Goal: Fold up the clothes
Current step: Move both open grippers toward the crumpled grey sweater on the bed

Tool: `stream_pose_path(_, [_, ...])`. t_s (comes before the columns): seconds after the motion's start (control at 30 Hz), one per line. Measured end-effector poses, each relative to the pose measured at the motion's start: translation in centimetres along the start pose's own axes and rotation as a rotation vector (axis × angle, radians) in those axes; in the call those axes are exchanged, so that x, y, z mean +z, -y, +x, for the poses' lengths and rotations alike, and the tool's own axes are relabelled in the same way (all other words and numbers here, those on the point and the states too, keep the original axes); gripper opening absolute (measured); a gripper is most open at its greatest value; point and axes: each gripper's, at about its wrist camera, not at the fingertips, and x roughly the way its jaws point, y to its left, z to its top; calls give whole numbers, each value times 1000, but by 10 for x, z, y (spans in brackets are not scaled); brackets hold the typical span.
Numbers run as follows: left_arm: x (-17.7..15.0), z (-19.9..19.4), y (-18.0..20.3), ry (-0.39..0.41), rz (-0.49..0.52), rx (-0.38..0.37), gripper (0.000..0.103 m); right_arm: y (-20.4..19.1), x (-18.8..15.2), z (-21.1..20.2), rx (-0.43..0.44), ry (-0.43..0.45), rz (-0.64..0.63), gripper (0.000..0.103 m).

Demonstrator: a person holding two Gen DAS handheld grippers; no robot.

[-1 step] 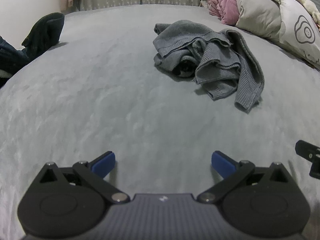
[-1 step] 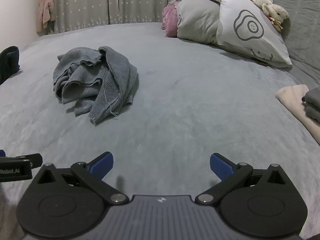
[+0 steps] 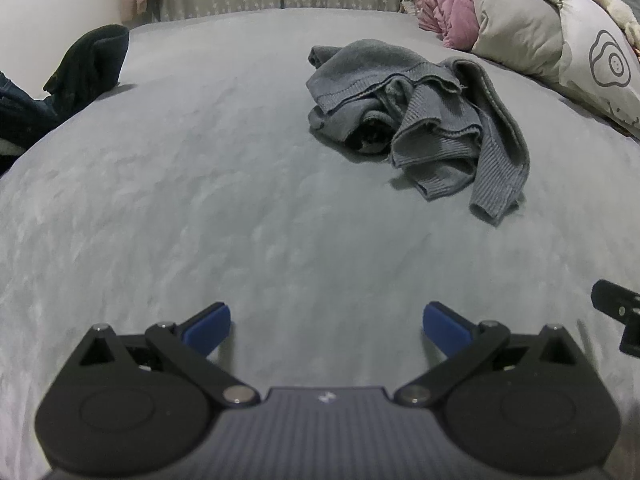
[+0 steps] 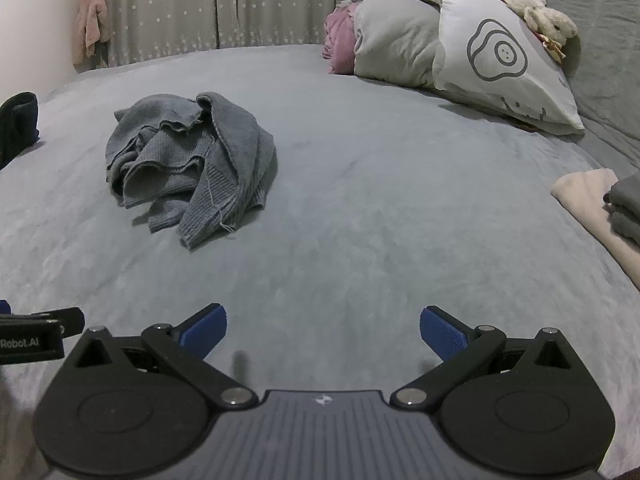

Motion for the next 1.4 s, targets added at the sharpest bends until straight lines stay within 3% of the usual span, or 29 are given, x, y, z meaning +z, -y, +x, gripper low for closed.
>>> stream_pose_path(1.4, [-1,2,3,-30,40,20,103,1,-2,6,-7,-29,11,103])
